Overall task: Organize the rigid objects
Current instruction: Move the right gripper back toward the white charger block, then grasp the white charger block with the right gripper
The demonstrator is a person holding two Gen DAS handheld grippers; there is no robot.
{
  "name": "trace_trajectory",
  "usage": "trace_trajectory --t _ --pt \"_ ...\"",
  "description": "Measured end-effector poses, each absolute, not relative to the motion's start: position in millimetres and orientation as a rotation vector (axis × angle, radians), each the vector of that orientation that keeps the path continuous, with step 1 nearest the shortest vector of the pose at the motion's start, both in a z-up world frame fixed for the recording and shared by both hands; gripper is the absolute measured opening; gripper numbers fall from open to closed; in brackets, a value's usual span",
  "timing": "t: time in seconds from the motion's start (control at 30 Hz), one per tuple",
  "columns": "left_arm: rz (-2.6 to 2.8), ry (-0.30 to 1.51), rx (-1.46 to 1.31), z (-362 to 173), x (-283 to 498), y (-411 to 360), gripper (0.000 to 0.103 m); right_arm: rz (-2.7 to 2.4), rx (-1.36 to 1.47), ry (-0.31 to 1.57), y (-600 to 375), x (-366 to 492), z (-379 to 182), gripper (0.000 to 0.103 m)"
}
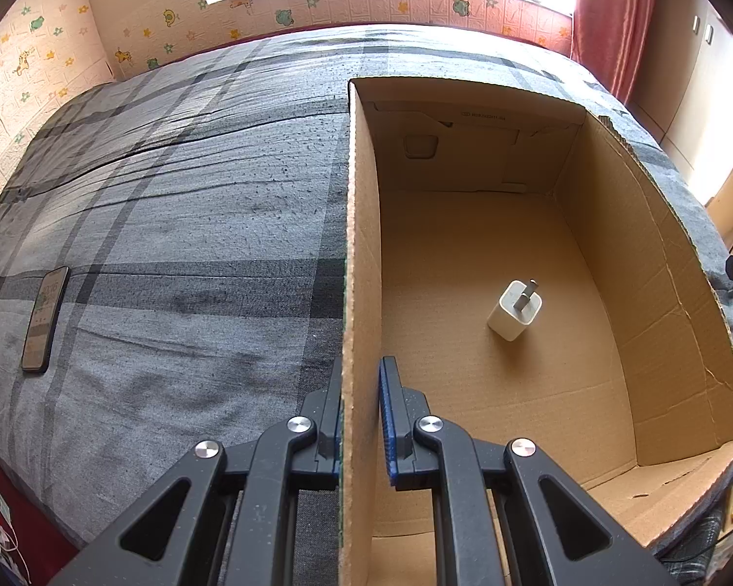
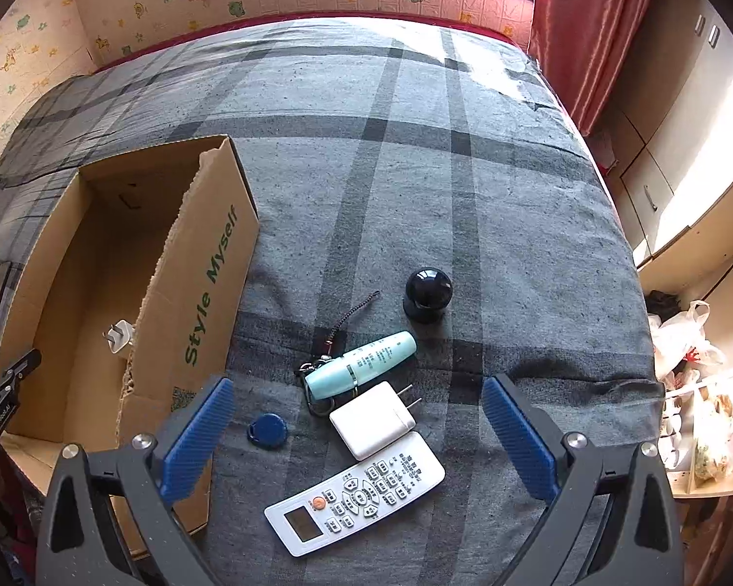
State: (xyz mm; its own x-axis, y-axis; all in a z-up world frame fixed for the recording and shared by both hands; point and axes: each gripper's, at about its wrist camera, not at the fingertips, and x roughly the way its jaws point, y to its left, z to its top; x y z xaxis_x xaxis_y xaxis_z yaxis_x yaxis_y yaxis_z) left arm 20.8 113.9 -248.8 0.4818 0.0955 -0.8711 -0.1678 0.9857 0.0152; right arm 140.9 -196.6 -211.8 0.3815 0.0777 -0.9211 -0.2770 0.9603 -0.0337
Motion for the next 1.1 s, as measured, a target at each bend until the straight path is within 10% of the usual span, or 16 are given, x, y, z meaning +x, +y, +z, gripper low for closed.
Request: trace_trajectory --t 0.77,1.0,1.1 --pt "0.165 1.058 -0.075 -247 21 113 0.012 0.226 -0.202 1.261 -217 149 -306 0.102" --pt "0.166 1.058 -0.075 -247 21 113 0.012 0.266 -0.154 1.299 -217 152 -311 0.067" --pt "0.167 1.058 -0.075 -247 21 113 0.012 0.268 -0.158 1.29 -214 151 -309 0.066"
